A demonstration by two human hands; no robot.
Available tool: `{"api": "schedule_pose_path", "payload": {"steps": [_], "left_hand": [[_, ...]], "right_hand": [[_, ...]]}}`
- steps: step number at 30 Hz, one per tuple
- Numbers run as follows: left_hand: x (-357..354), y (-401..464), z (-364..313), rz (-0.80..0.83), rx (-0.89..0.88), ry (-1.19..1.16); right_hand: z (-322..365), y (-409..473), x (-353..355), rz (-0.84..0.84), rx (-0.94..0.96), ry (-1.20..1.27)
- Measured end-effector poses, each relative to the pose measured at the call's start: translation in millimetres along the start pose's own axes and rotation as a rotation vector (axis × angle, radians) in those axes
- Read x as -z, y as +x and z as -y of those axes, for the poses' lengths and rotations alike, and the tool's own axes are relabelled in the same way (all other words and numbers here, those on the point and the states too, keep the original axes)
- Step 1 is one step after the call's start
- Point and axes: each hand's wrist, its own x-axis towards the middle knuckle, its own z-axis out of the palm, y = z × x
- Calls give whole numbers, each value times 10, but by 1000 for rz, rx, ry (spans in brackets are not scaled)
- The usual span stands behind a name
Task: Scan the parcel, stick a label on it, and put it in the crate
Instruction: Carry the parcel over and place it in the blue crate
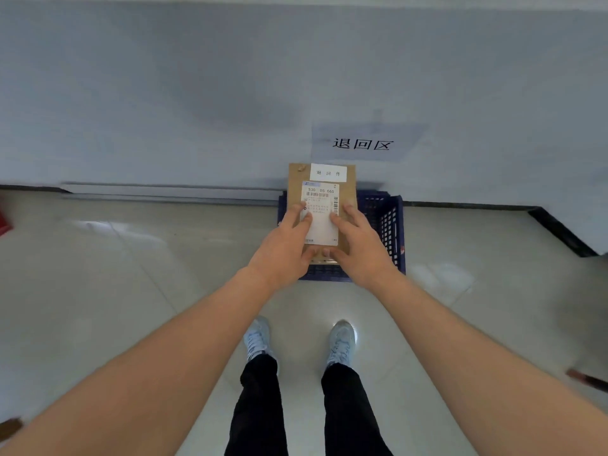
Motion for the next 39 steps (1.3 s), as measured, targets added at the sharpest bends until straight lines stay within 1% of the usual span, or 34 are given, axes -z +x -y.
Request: {"api": "schedule_pose_path", "payload": {"steps": [3,7,10,15,22,28,31,34,39], "left_hand": [[-425,263,378,58,-15,-15],[-1027,599,806,125,16,-62],[-1503,891,1092,117,22,-21],[-2347,1379,1571,127,29,-15],[-3278,1972,2149,165,61,-12],[-3756,2347,2482,153,102,-101],[-3895,2513,2561,141,189,-237],[-4003,2655,2640,168,239,-185],[-4166,2785,2778,182,230,-180]], "right_hand": [[-279,263,-436,0,-54,13],[-715,674,-999,2,-105,43],[-1116,990,-1364,1,-132,57],[-1832,1496,-1959,5,-110,-22],[-2654,2112,-2723,37,-112,14],[-3069,2510,-3048,100,-68,25],[-3184,2672,-3127,139,-41,23],[-3290,2819,-3231,185,-10,-6],[-3458,2965,-3384,212,-12,-95]]}}
